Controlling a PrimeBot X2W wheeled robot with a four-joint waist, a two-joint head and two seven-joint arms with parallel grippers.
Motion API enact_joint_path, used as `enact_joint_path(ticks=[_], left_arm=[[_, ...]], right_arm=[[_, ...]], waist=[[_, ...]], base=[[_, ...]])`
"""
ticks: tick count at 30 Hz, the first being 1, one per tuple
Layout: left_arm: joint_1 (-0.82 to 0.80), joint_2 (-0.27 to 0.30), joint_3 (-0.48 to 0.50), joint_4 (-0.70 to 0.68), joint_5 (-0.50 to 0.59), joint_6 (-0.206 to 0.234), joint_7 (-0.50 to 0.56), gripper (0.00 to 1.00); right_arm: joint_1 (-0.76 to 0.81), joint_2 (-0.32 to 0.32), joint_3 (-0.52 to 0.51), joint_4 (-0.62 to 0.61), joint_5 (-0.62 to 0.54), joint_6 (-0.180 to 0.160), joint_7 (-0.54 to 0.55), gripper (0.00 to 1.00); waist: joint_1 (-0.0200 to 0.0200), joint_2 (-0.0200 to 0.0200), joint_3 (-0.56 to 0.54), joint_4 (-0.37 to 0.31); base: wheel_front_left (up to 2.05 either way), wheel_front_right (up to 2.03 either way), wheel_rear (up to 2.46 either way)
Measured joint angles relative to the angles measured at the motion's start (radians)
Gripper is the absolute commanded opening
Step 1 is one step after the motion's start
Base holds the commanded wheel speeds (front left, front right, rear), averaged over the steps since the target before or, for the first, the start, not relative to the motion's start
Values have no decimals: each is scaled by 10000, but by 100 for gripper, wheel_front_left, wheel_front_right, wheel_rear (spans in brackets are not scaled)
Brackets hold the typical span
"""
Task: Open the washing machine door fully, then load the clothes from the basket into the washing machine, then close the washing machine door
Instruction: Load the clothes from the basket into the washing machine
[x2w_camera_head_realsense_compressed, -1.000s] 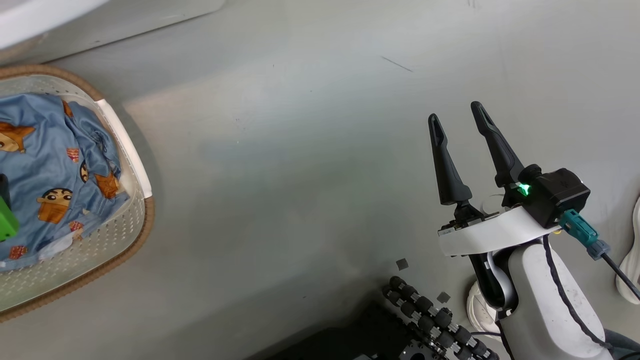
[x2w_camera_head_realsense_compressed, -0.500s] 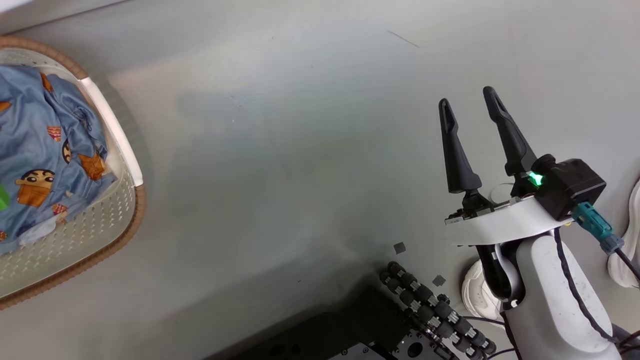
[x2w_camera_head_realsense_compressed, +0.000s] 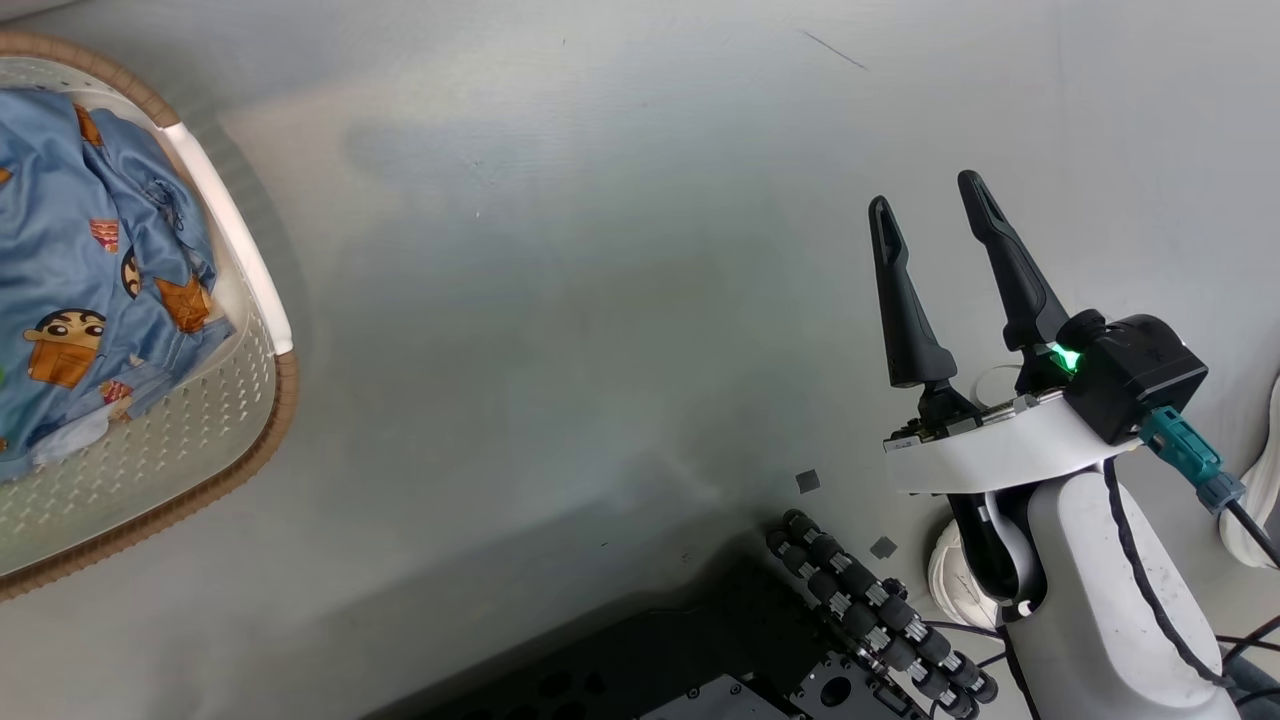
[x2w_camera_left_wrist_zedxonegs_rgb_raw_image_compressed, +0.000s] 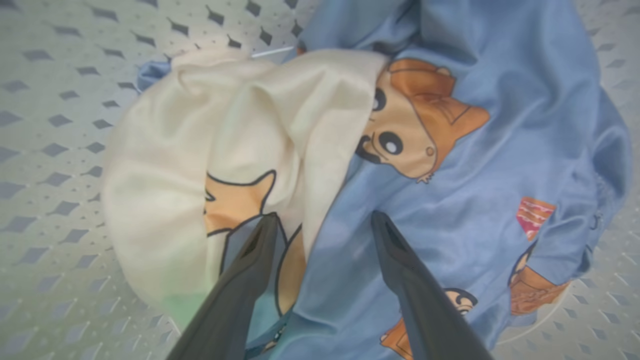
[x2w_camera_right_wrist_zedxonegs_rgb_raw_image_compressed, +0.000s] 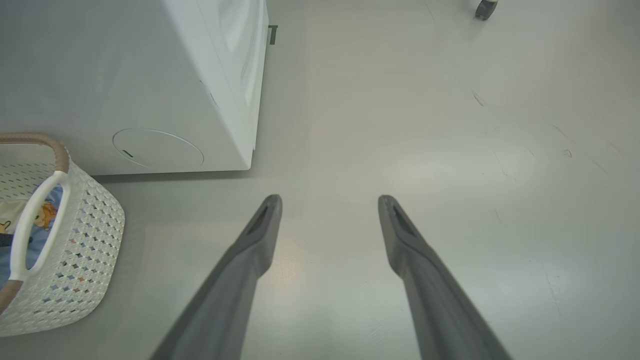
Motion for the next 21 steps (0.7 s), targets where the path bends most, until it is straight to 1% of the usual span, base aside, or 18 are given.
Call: enact_joint_path(ticks=[12, 21], left_arm=[[-447, -155, -395, 351, 125, -245, -94, 100], [-793, -378, -686, 642, 288, -301, -307, 100]], right_arm=[[166, -2, -23, -82, 0, 0, 0, 100], [229, -2, -125, -211, 2, 0, 0, 100]], waist=[[0, 0, 138, 46], [0, 0, 240, 101]], base=[[0, 0, 0], [0, 0, 0]])
